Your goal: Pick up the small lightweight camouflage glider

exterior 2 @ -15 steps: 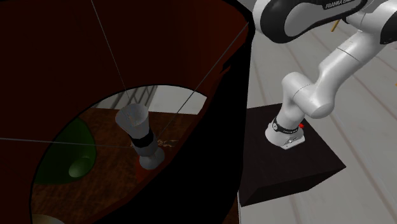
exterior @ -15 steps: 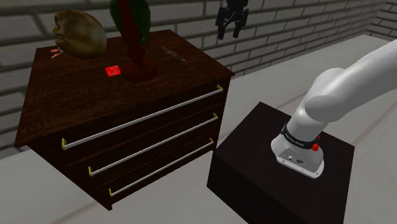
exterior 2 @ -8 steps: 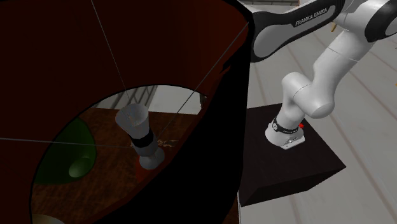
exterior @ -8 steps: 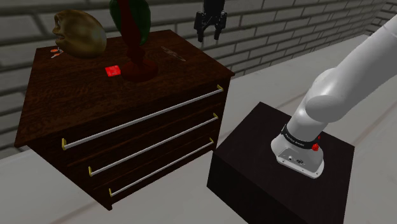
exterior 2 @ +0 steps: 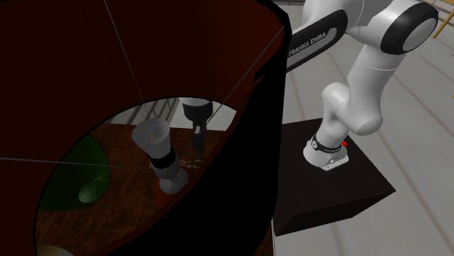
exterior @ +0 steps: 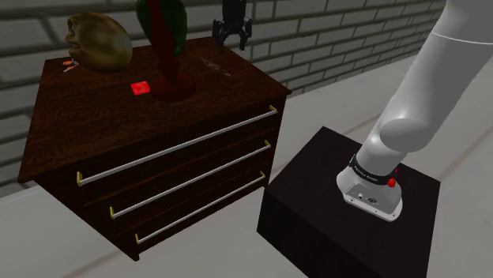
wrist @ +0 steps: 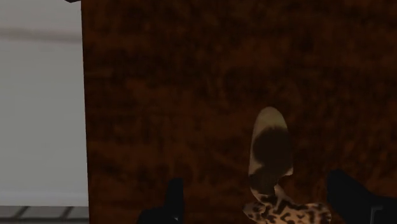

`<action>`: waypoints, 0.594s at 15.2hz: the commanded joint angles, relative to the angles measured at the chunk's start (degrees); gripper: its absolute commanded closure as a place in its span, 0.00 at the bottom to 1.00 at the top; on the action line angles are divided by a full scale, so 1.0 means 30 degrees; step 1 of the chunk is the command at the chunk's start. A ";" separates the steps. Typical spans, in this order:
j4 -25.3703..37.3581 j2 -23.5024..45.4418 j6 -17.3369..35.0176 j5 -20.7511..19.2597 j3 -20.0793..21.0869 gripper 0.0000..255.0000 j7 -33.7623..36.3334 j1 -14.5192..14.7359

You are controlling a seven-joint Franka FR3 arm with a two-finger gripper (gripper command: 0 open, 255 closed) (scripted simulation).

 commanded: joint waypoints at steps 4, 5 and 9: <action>0.4262 0.3965 -0.0323 -0.0730 0.0111 0.00 0.0898 0.0318; 0.5300 0.4822 -0.0514 -0.0875 0.0111 0.00 0.1068 0.0405; 0.7579 0.6813 -0.0828 -0.1181 0.0072 0.00 0.1406 0.0620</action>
